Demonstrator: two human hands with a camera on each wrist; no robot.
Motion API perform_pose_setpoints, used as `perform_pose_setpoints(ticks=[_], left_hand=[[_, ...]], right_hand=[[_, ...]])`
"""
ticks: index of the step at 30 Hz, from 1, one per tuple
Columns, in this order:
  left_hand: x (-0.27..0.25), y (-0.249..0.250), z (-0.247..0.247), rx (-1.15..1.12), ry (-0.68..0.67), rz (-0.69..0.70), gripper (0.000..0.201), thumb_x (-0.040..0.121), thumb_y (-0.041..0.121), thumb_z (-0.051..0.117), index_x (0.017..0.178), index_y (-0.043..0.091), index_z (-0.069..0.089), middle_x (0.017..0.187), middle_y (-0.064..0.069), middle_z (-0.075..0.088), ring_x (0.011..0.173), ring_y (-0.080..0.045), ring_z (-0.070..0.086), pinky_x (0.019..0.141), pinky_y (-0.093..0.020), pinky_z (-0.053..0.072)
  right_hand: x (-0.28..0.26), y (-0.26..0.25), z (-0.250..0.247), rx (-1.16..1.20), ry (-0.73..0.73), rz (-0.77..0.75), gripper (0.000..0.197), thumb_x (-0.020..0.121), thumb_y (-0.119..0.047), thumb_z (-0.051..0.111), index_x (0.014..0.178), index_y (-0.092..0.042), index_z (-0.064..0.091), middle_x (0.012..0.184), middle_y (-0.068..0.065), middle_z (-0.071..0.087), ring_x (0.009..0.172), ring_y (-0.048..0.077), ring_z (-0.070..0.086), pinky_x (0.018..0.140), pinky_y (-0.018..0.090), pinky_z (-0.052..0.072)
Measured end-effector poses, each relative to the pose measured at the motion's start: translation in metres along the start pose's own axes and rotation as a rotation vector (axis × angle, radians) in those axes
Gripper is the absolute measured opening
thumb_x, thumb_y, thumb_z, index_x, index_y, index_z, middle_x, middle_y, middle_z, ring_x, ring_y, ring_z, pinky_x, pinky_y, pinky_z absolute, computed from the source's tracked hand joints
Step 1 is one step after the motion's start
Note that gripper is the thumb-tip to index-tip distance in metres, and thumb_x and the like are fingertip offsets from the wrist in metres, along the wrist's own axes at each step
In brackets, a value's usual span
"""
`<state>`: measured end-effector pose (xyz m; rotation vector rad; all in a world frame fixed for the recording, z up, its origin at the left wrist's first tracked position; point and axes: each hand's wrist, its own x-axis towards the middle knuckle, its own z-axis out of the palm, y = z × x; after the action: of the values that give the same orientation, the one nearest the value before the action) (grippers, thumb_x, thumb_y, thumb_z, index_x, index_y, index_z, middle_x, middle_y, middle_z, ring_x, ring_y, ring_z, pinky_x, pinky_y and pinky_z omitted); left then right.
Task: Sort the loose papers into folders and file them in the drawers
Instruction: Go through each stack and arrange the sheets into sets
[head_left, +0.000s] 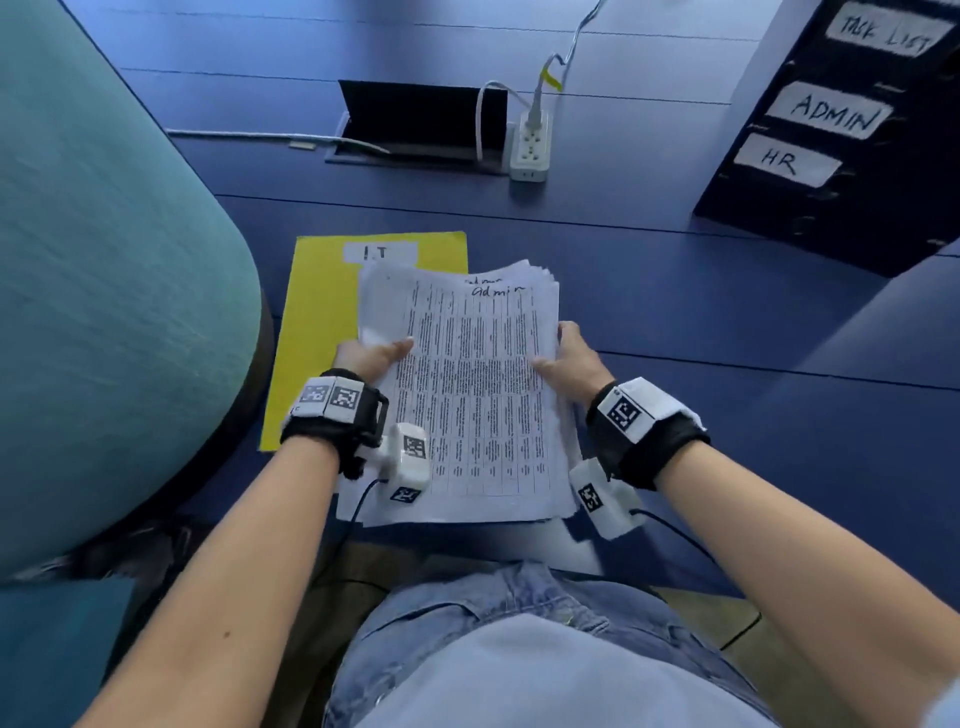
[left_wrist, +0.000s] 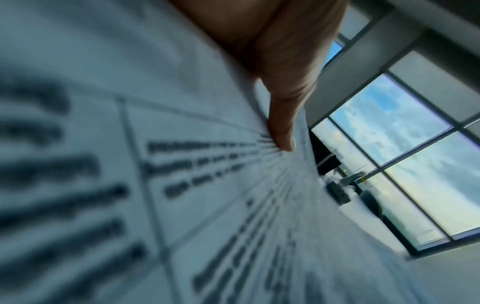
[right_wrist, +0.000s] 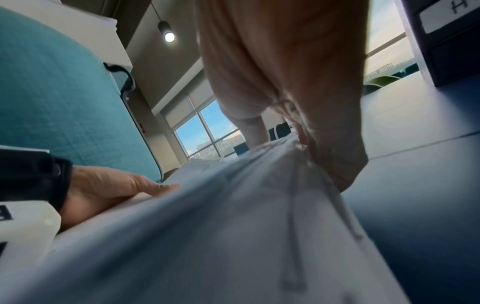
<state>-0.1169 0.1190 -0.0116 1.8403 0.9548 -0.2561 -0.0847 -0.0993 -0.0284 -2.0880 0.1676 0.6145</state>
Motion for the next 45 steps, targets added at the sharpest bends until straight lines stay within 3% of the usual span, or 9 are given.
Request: perform_pose_setpoints(ticks=[7, 12, 16, 20, 31, 34, 38, 42, 45], left_hand=[[0.014, -0.014, 0.016, 0.177, 0.172, 0.003, 0.069, 0.077, 0.032, 0.074, 0.126, -0.004, 0.041, 0.132, -0.022, 0.047, 0.123, -0.035, 0.044, 0.095, -0.039, 0.039], [0.023, 0.004, 0.014, 0.504, 0.256, 0.236, 0.088, 0.069, 0.028, 0.08, 0.136, 0.011, 0.025, 0.139, -0.017, 0.024, 0.13, -0.035, 0.025, 0.102, -0.05, 0.031], [0.04, 0.026, 0.015, 0.792, 0.105, 0.528, 0.101, 0.066, 0.04, 0.079, 0.145, 0.025, 0.017, 0.148, -0.009, 0.017, 0.137, -0.029, 0.015, 0.109, -0.049, 0.02], [0.048, 0.036, 0.026, 1.032, -0.122, 0.607, 0.108, 0.068, 0.046, 0.076, 0.148, 0.021, 0.008, 0.15, -0.005, 0.017, 0.141, -0.024, 0.012, 0.113, -0.054, 0.004], [0.056, 0.041, 0.03, 1.182, -0.164, 0.727, 0.1, 0.063, 0.049, 0.077, 0.14, 0.013, 0.025, 0.141, -0.009, 0.022, 0.134, -0.029, 0.018, 0.112, -0.056, 0.006], [0.057, 0.041, 0.03, 1.172, -0.164, 0.746, 0.099, 0.062, 0.047, 0.078, 0.139, 0.012, 0.026, 0.139, -0.01, 0.024, 0.133, -0.03, 0.02, 0.113, -0.054, 0.005], [0.059, 0.042, 0.027, 1.042, -0.11, 0.796, 0.077, 0.068, 0.038, 0.077, 0.127, 0.009, 0.037, 0.129, -0.011, 0.033, 0.124, -0.028, 0.032, 0.112, -0.048, 0.016], [0.071, 0.046, 0.019, 0.759, 0.02, 0.824, 0.023, 0.086, 0.018, 0.062, 0.104, 0.005, 0.056, 0.113, -0.012, 0.05, 0.106, -0.027, 0.049, 0.093, -0.035, 0.03], [0.073, 0.046, 0.015, 0.717, 0.01, 0.888, 0.012, 0.088, 0.013, 0.059, 0.094, 0.003, 0.061, 0.108, -0.012, 0.054, 0.104, -0.026, 0.05, 0.095, -0.036, 0.027]], right_hand=[[0.011, 0.009, 0.01, -0.308, 0.075, 0.03, 0.052, 0.085, -0.022, 0.065, 0.126, -0.005, 0.037, 0.13, 0.015, 0.038, 0.123, 0.032, 0.039, 0.104, 0.043, 0.035], [0.015, -0.008, 0.009, -0.447, 0.156, -0.018, 0.061, 0.081, -0.013, 0.065, 0.131, -0.007, 0.031, 0.131, 0.012, 0.032, 0.124, 0.031, 0.032, 0.101, 0.045, 0.033], [0.027, -0.024, 0.007, -0.432, 0.163, -0.006, 0.066, 0.079, -0.017, 0.071, 0.132, -0.006, 0.034, 0.133, 0.012, 0.036, 0.126, 0.031, 0.036, 0.103, 0.046, 0.032], [0.039, -0.031, 0.004, -0.413, 0.183, -0.004, 0.063, 0.078, -0.012, 0.071, 0.13, -0.007, 0.036, 0.131, 0.012, 0.04, 0.124, 0.031, 0.039, 0.1, 0.044, 0.033], [0.058, -0.047, -0.011, -0.414, 0.197, -0.011, 0.047, 0.081, -0.006, 0.062, 0.125, -0.014, 0.047, 0.118, 0.012, 0.057, 0.112, 0.03, 0.052, 0.095, 0.038, 0.043], [0.062, -0.051, -0.011, -0.324, 0.239, 0.003, 0.034, 0.079, -0.012, 0.068, 0.111, -0.012, 0.056, 0.115, 0.011, 0.058, 0.109, 0.027, 0.053, 0.087, 0.031, 0.042], [0.061, -0.051, -0.012, -0.343, 0.308, -0.06, 0.012, 0.084, -0.018, 0.066, 0.086, -0.006, 0.066, 0.099, 0.011, 0.066, 0.1, 0.026, 0.058, 0.084, 0.029, 0.044], [0.06, -0.047, -0.013, -0.382, 0.309, -0.07, 0.014, 0.087, -0.016, 0.058, 0.087, -0.005, 0.067, 0.098, 0.013, 0.066, 0.099, 0.029, 0.058, 0.083, 0.028, 0.043], [0.06, -0.046, -0.015, -0.377, 0.296, -0.068, 0.014, 0.087, -0.015, 0.059, 0.093, -0.006, 0.068, 0.102, 0.011, 0.066, 0.103, 0.028, 0.057, 0.085, 0.027, 0.042]])
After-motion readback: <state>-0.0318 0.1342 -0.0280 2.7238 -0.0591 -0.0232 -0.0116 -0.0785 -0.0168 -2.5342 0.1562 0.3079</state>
